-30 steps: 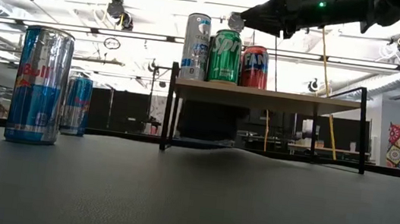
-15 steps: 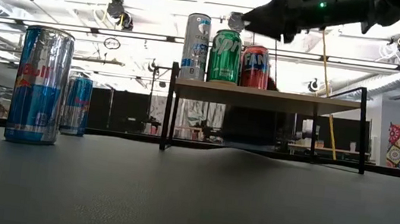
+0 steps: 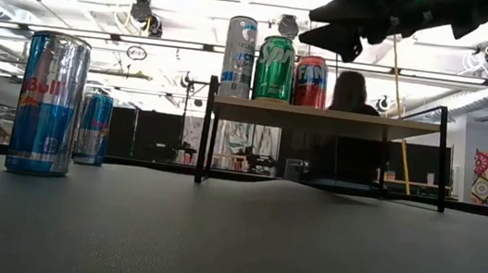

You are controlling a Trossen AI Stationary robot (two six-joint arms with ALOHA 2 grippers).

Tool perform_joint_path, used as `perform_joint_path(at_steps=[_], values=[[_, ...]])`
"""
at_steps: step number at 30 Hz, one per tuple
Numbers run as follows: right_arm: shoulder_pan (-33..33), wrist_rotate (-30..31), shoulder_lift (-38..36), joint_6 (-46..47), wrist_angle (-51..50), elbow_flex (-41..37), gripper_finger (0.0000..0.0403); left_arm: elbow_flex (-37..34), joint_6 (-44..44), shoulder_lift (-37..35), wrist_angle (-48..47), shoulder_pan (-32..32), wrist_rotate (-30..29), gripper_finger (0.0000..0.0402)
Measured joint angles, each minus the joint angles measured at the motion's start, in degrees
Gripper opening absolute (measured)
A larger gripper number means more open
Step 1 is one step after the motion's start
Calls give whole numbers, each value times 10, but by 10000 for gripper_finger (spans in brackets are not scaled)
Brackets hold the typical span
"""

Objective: Place canned beverage on shelf
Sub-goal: Put the red soda can on the shelf aligned with the other red soda can

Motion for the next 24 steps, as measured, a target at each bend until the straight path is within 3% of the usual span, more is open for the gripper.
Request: perform_joint_path(at_steps=[7, 17, 24], values=[[60, 3, 63, 14, 42, 0, 256, 28, 51, -1, 18, 55, -25, 272], [114, 4, 176, 34, 179, 0, 258, 29, 146, 52, 135, 139, -51, 272], [122, 6, 242, 41, 237, 6, 302, 29, 231, 83, 220, 186, -53, 272]])
